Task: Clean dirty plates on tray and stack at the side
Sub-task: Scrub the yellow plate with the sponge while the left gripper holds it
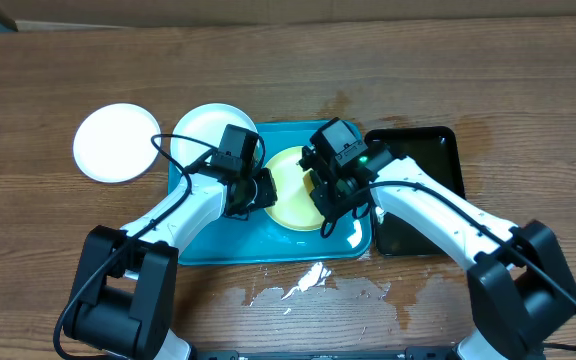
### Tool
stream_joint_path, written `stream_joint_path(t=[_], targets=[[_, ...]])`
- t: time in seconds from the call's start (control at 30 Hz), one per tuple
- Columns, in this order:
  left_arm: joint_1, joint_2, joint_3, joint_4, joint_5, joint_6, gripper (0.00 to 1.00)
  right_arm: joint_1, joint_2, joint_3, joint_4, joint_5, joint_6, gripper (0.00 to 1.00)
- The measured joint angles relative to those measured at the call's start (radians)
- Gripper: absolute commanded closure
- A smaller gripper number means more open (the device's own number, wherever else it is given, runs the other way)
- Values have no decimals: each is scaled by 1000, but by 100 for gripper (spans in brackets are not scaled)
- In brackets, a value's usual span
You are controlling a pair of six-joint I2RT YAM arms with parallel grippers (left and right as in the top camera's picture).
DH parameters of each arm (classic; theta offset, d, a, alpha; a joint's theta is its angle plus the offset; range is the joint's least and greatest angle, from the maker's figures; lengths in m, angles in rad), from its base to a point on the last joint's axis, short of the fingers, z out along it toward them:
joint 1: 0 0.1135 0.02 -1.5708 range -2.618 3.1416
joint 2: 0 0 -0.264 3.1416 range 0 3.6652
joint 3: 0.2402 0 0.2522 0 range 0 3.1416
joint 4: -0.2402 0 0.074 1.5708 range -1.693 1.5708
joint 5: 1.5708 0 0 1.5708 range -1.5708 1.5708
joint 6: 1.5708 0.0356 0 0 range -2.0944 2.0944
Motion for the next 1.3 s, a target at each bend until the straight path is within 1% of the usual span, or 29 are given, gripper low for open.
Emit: stream_joint_path(t=[0.03, 0.1, 0.17, 0.27, 0.3, 0.5, 0.6, 0.73, 0.8, 0.9, 1.03, 1.17, 1.3], targets=[[0, 0, 0, 0, -4, 4, 91, 0, 4, 0, 0, 0, 0, 96], [0, 0, 0, 0, -7, 15, 88, 0, 12, 0, 1, 0, -3, 96], [0, 0, 0, 0, -8, 20, 81, 0, 17, 0, 9, 6, -11, 96], [0, 0, 0, 0, -9, 27, 64, 0, 20, 0, 29, 44, -19, 95], [0, 0, 0, 0, -11, 27, 62, 0, 20, 0, 35, 60, -22, 95], [0, 0, 0, 0, -11, 30, 60, 0, 23, 0, 59, 110, -40, 95], [0, 0, 0, 0, -11, 30, 59, 0, 24, 0, 60, 117, -48, 91], [0, 0, 0, 0, -11, 30, 59, 0, 24, -11, 85, 121, -52, 90], [0, 0, 0, -1, -11, 30, 59, 0, 24, -24, 93, 121, -52, 86], [0, 0, 0, -1, -11, 30, 55, 0, 24, -43, 96, 132, -49, 71], [0, 0, 0, -1, -12, 30, 52, 0, 26, -60, 98, 153, -54, 60], [0, 0, 0, -2, -11, 30, 51, 0, 26, -58, 97, 163, -55, 53], [0, 0, 0, -3, -11, 30, 53, 0, 26, -51, 97, 164, -55, 51]])
